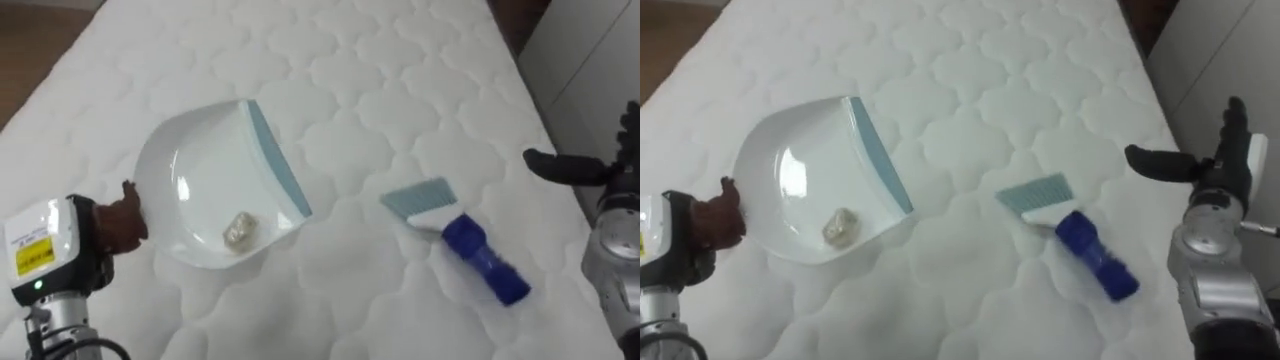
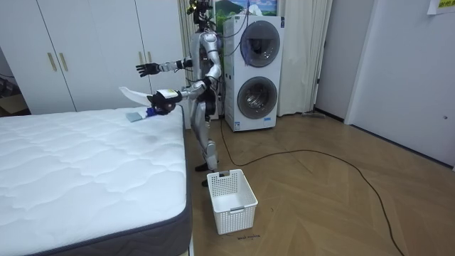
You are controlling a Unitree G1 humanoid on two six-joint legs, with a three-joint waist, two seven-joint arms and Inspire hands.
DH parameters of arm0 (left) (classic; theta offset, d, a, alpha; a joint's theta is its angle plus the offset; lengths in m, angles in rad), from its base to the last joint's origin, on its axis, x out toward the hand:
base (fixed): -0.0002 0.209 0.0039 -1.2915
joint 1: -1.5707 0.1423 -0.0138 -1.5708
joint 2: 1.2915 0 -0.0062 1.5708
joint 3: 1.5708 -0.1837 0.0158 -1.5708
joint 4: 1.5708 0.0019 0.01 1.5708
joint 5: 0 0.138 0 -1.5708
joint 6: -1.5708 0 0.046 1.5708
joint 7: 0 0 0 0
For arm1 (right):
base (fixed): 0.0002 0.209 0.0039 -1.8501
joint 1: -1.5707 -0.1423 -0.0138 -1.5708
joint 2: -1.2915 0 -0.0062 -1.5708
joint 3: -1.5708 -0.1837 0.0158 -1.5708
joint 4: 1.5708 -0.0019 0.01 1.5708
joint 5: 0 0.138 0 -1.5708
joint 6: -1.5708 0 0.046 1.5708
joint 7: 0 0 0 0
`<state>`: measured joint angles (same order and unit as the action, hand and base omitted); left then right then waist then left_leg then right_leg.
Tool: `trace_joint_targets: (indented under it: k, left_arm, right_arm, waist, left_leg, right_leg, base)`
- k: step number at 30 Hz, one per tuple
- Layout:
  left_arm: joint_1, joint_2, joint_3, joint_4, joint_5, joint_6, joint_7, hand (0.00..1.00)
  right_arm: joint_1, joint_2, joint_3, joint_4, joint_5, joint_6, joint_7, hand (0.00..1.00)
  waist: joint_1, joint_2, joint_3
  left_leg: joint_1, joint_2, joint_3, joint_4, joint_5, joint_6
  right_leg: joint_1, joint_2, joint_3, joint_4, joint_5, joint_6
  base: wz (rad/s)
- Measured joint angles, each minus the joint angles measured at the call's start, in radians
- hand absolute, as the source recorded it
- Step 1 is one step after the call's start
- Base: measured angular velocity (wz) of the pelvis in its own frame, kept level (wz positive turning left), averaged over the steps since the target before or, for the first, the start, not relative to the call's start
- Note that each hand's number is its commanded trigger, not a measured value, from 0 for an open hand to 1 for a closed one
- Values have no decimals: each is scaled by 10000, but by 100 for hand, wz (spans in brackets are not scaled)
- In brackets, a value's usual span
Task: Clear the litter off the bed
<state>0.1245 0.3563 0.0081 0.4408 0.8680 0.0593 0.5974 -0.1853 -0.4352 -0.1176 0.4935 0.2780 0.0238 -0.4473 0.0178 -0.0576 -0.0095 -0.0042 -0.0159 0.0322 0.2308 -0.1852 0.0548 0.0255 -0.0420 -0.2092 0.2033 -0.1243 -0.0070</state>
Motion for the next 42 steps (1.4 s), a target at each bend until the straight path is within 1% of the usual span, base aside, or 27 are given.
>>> trace_joint_targets:
  k: [3, 8, 11, 14, 16, 17, 18, 19, 20, 21, 22, 23, 25, 26, 27, 28, 30, 31, 33, 34, 36, 37, 38, 39, 40, 41, 42]
  left_arm:
    - [7, -2, 2, -38, -367, 5, -195, 100]
    - [12, 2, 85, -159, -1028, 1, -207, 100]
    - [35, -68, 150, -160, -1113, 5, -225, 100]
    - [226, -316, 410, -354, -1107, 5, -410, 100]
    - [402, -369, 526, -494, -1108, 1, -439, 100]
    - [402, -369, 578, -529, -1108, -4, -439, 100]
    - [401, -371, 586, -616, -1108, -15, -438, 100]
    - [401, -375, 583, -652, -1107, -38, -438, 100]
    - [385, -379, 586, -686, -1099, -119, -436, 100]
    - [359, -382, 576, -678, -1112, -163, -436, 100]
    - [341, -386, 576, -675, -1119, -163, -436, 100]
    - [320, -405, 593, -671, -1124, -153, -436, 100]
    - [313, -416, 598, -672, -1116, -152, -437, 100]
    - [314, -425, 599, -671, -1122, -151, -437, 100]
    - [303, -426, 597, -673, -1132, -149, -437, 100]
    - [294, -433, 597, -675, -1134, -148, -437, 100]
    - [291, -578, 597, -675, -1275, -139, -437, 100]
    - [288, -611, 595, -675, -1313, -140, -437, 100]
    - [285, -647, 598, -675, -1308, -125, -437, 100]
    - [283, -651, 599, -675, -1309, -122, -437, 100]
    - [274, -690, 688, -676, -1322, -106, -432, 100]
    - [270, -692, 685, -675, -1323, -84, -433, 100]
    - [262, -700, 652, -678, -1306, -102, -432, 100]
    - [260, -739, 651, -702, -1295, -180, -420, 100]
    - [260, -743, 656, -722, -1295, -225, -407, 100]
    - [265, -739, 755, -727, -1279, -249, -378, 100]
    - [265, -715, 961, -724, -1290, -242, -374, 100]
  right_arm:
    - [275, 0, -116, -442, -7, 1, -189, 0]
    - [380, 2, -120, -857, 0, 0, -616, 0]
    - [413, 2, -106, -955, -78, -2, -680, 0]
    - [503, 5, -109, -1139, -319, -3, -673, 0]
    - [532, 4, -112, -1289, -534, -49, -785, 0]
    - [611, 4, -149, -1464, -550, -118, -910, 0]
    - [770, 3, -185, -1664, -571, -214, -1066, 0]
    - [860, 4, -219, -1724, -574, -254, -1121, 0]
    - [973, 4, -269, -1838, -575, -271, -1261, 0]
    - [1004, 4, -259, -1915, -572, -276, -1461, 0]
    - [999, 4, -250, -1961, -572, -292, -1527, 0]
    - [978, 4, -241, -2063, -574, -349, -1540, 0]
    - [975, 3, -262, -2248, -747, -362, -1546, 0]
    - [975, 3, -265, -2331, -921, -362, -1573, 0]
    - [976, 3, -257, -2386, -930, -362, -1612, 0]
    - [976, 3, -257, -2411, -929, -360, -1635, 0]
    - [975, 4, -207, -2744, -920, -353, -1643, 0]
    - [958, 4, -189, -2803, -920, -363, -1626, 0]
    - [764, 3, -170, -2807, -914, -362, -1512, 0]
    - [760, 4, -170, -2806, -913, -361, -1492, 0]
    - [700, 6, 140, -2796, -863, -312, -1508, 0]
    - [663, 9, 272, -2786, -861, -286, -1505, 0]
    - [652, 8, 501, -2766, -853, -249, -1512, 0]
    - [542, 15, 661, -2724, -851, -241, -1513, 0]
    - [471, 21, 730, -2712, -852, -238, -1512, 0]
    - [389, 116, 901, -2706, -968, -237, -1515, 0]
    - [465, 313, 1118, -2711, -1354, -234, -1532, 0]
  waist:
    - [-152, -12, 0]
    - [-8, -126, 6]
    - [361, -172, 17]
    - [676, -214, 40]
    - [726, -223, 45]
    - [649, -221, 49]
    - [454, -212, 67]
    - [358, -220, 72]
    - [153, -238, 86]
    - [70, -263, 101]
    - [90, -299, 116]
    - [228, -293, 183]
    - [336, -231, 224]
    - [349, -207, 234]
    - [338, -203, 231]
    - [325, -209, 232]
    - [266, -215, 225]
    - [324, -215, 224]
    - [647, -215, 221]
    - [698, -207, 218]
    - [1052, -143, 196]
    - [1081, -97, 191]
    - [1208, 7, 133]
    - [1340, 117, 126]
    - [1432, 162, 157]
    - [1538, 202, 168]
    - [1185, 238, 179]
  left_leg:
    - [-203, -225, -774, 150, 70, 19]
    - [-584, -437, -1689, 295, 210, -43]
    - [-732, -490, -2015, 414, 253, -78]
    - [-773, -501, -2299, 409, 265, -111]
    - [-893, -529, -2509, 487, 260, -143]
    - [-1109, -591, -2528, 693, 256, -164]
    - [-1335, -560, -2230, 877, 260, -157]
    - [-1464, -482, -1879, 974, 269, -141]
    - [-1741, -232, -707, 1190, 294, -1]
    - [-1903, -77, 147, 1348, 305, 124]
    - [-1947, -67, 344, 1393, 315, 143]
    - [-2056, -79, 313, 1471, 335, 150]
    - [-2235, -266, -71, 1451, 503, 137]
    - [-2347, -398, -329, 1446, 624, 128]
    - [-2456, -445, -348, 1442, 728, 148]
    - [-2495, -435, -269, 1442, 766, 178]
    - [-2540, -217, 629, 1356, 849, 335]
    - [-2530, -193, 776, 1325, 858, 358]
    - [-2519, -288, 605, 1302, 855, 368]
    - [-2509, -329, 534, 1301, 855, 369]
    - [-2450, -341, 489, 1279, 835, 377]
    - [-2447, -337, 478, 1275, 817, 386]
    - [-2427, -327, 316, 1275, 776, 404]
    - [-2378, -370, -5, 1239, 741, 436]
    - [-2324, -478, -297, 1189, 747, 524]
    - [-2210, -657, -960, 1009, 846, 597]
    - [-1998, -746, -1862, 664, 1052, 512]
  right_leg:
    - [191, -61, -76, 5, -199, 97]
    - [280, -59, -147, -169, -273, 158]
    - [323, -3, -144, -178, -273, 158]
    - [428, 40, -143, -191, -294, 184]
    - [456, 65, -363, -196, -297, 185]
    - [484, 69, -772, -198, -300, 184]
    - [573, 49, -1192, -195, -356, 179]
    - [634, 32, -1351, -186, -409, 173]
    - [768, -1, -1621, -167, -581, 157]
    - [832, -52, -1646, -112, -802, 152]
    - [830, -89, -1642, -99, -914, 144]
    - [779, -68, -1691, -78, -1026, 135]
    - [719, -85, -2094, -13, -1092, 107]
    - [725, -102, -2400, -3, -1146, 115]
    - [761, -168, -2801, -7, -1233, 116]
    - [772, -240, -2973, 10, -1290, 124]
    - [928, -309, -3614, 24, -1426, 170]
    - [963, -314, -3695, 20, -1443, 181]
    - [1019, -223, -3688, 10, -1458, 192]
    - [1024, -198, -3696, 28, -1456, 193]
    - [1014, -274, -3716, 359, -1456, 205]
    - [963, -301, -3763, 569, -1458, 209]
    - [763, -410, -3844, 1183, -1462, 214]
    - [374, -568, -3649, 2079, -1466, 215]
    - [72, -616, -3408, 2538, -1475, 211]
    - [-208, -333, -2656, 2961, -1725, 8]
    - [-235, 374, -1998, 2601, -1862, -237]
  base:
    - [82]
    - [62]
    - [42]
    - [39]
    - [45]
    - [106]
    - [121]
    - [143]
    - [135]
    - [120]
    - [72]
    - [50]
    - [62]
    - [84]
    - [89]
    - [94]
    - [81]
    - [49]
    - [29]
    - [26]
    - [10]
    - [8]
    - [0]
    - [-16]
    - [-44]
    - [-19]
    - [8]
